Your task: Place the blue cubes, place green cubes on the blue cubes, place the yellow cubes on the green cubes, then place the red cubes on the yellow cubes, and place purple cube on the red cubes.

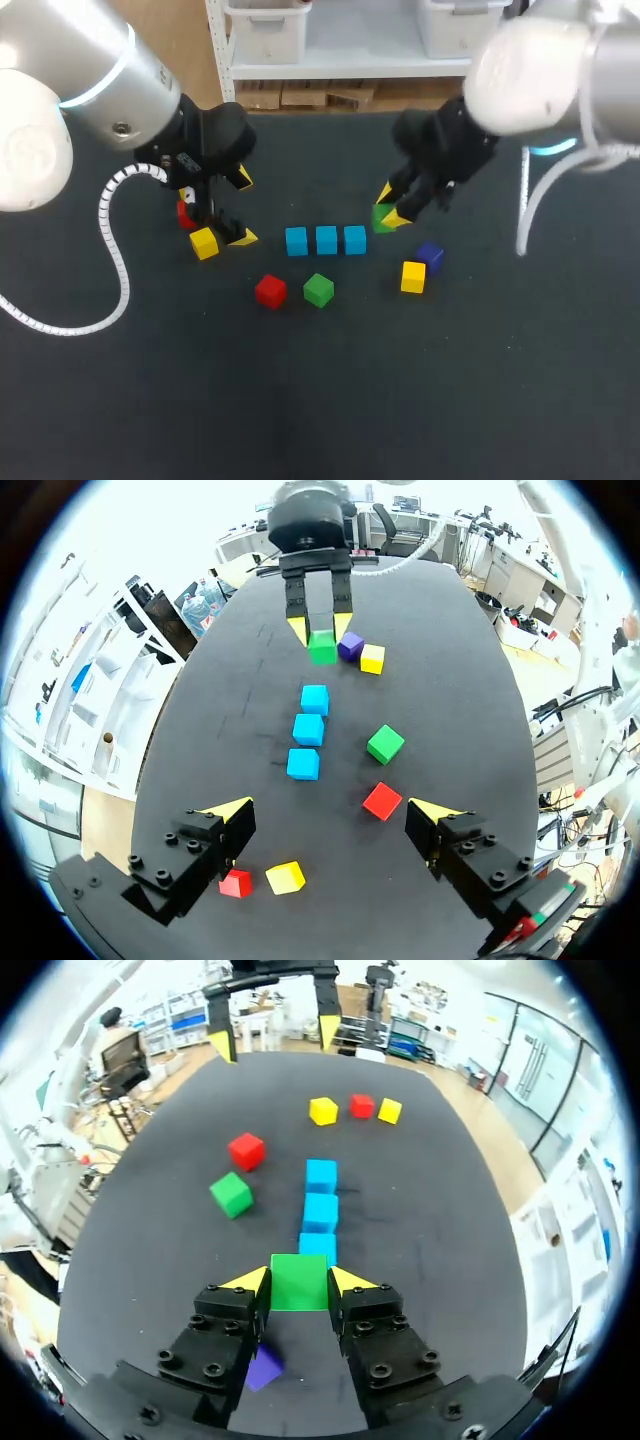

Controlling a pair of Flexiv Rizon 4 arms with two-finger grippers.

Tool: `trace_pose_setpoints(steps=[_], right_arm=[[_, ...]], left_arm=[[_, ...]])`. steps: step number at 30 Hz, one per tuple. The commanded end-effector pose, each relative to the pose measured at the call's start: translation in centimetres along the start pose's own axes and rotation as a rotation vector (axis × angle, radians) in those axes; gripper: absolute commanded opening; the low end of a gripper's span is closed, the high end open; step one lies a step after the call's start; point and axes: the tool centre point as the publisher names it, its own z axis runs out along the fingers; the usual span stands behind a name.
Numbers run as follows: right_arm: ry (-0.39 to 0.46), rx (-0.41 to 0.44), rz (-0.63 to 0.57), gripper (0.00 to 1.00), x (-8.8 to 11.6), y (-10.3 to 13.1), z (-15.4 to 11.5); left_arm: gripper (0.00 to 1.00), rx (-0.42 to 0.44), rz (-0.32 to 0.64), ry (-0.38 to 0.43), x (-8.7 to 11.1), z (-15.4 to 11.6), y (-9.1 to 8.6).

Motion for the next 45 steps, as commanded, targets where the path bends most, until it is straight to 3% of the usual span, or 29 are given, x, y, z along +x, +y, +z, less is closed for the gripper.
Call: trace_pose_setpoints(steps=[1, 12, 25, 35, 45], right_arm=[[0.011, 0.537, 0.002, 0.0, -0.1, 0.5, -0.1], [0.003, 0.503, -0.005, 0.0, -0.5, -0.6, 0.2], [-0.07, 0.337, -0.044, 0.0, -2.5, -1.8, 1.7], [-0.067, 0.202, -0.053, 0.0, -3.2, -2.4, 1.8], [-0.046, 0.16, -0.062, 0.0, -3.3, -2.5, 2.6]], left_arm=[[1.0, -0.002, -0.001, 0.0, 0.0, 0.1, 0.0], [1.0, -0.002, -0.001, 0.0, 0.0, 0.1, 0.0], [1.0, -0.002, -0.001, 0.0, 0.0, 0.1, 0.0], [1.0, -0.002, -0.001, 0.0, 0.0, 0.1, 0.0], [1.0, -0.002, -0.001, 0.0, 0.0, 0.1, 0.0]])
